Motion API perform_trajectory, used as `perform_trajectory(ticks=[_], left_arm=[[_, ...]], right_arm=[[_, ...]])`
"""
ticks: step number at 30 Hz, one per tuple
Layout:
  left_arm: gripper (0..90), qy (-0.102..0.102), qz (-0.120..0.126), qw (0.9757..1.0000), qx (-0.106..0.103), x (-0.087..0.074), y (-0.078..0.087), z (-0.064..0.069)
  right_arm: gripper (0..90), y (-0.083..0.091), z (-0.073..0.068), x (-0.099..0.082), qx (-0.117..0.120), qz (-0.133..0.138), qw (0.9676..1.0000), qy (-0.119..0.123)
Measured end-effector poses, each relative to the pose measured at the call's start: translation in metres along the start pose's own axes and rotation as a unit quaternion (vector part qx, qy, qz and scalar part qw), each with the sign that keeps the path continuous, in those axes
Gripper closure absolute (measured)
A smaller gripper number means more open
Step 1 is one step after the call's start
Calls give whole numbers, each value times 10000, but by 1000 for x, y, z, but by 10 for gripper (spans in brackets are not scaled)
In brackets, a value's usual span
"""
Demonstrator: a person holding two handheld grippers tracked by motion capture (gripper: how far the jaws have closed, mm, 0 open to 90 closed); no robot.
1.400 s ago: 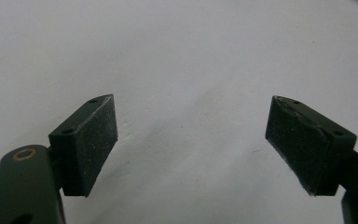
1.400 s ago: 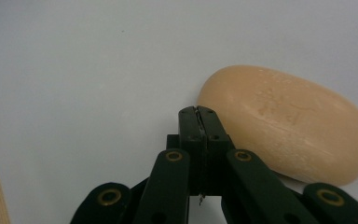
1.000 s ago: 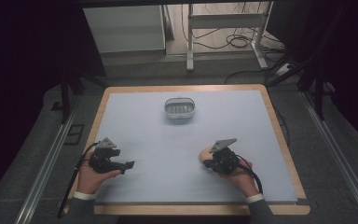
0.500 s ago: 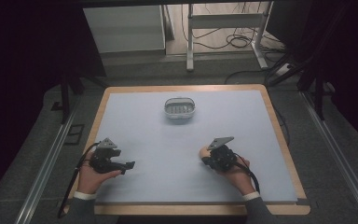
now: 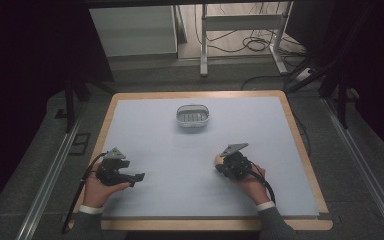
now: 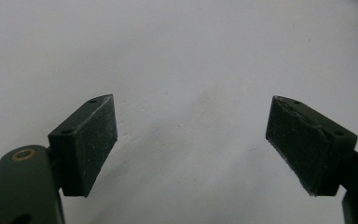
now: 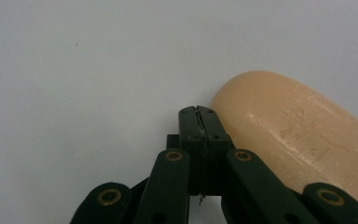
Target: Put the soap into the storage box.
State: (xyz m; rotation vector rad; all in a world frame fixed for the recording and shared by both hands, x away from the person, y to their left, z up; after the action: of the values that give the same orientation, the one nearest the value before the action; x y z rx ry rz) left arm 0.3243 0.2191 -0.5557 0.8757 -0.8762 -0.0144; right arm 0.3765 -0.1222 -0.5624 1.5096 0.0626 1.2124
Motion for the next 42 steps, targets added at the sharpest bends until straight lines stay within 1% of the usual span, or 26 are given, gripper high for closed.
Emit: perform_trajectory(ticks=[4, 9, 13, 15, 16, 18, 20, 21, 24, 26, 34, 40, 42], left_arm=[[167, 7, 34, 10000, -11, 0, 2, 0], [166, 2, 36, 10000, -15, 0, 2, 0], [166, 2, 41, 10000, -19, 0, 2, 0], [166, -4, 41, 10000, -29, 1, 2, 0], [166, 1, 46, 10000, -30, 1, 2, 0], [166, 3, 47, 10000, -29, 1, 2, 0], [166, -3, 43, 10000, -35, 1, 2, -1], [166, -6, 38, 10000, -35, 1, 2, -1], [166, -10, 22, 10000, -38, 0, 1, -1], [165, -9, 20, 10000, -44, 0, 1, -1], [165, -17, 8, 10000, -38, 0, 1, -1], [165, -16, 10, 10000, -36, 0, 2, -1], [165, -15, 10, 10000, -32, 0, 2, -1]], right_arm=[[900, -3, 3, 4, -99, -4, 9999, -38], [900, -5, 5, 5, -128, -64, 9999, -56], [900, -2, 4, 3, -62, -95, 9999, -23], [900, -1, 4, 2, -98, -152, 9998, -22], [900, -3, 7, 2, -159, -132, 9998, 24], [900, -4, 8, 2, -121, -169, 9998, -30], [900, -5, 9, 3, -123, -183, 9998, -28], [900, -7, 10, 6, -172, -186, 9997, 19], [900, -9, 12, 9, -201, -195, 9996, 36], [900, -12, 15, 13, -252, -209, 9995, -8], [900, -17, 22, 19, -328, -228, 9991, -121], [900, -18, 23, 20, -311, -256, 9991, -157], [900, -15, 22, 21, -246, -189, 9994, -168]])
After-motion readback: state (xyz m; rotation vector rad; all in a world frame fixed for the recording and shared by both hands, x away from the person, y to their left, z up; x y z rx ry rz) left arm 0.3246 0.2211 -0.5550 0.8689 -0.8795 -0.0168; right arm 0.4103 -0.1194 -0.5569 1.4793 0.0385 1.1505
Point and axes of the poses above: each handheld gripper's, and its own axes: y roughly backward along the jaws, x roughly out of its top, z roughly to its right, the point moved 6 cm from there along -y, roughly forward along the jaws, and after that the axes turned 13 degrees about -x, right-handed, at the moved point
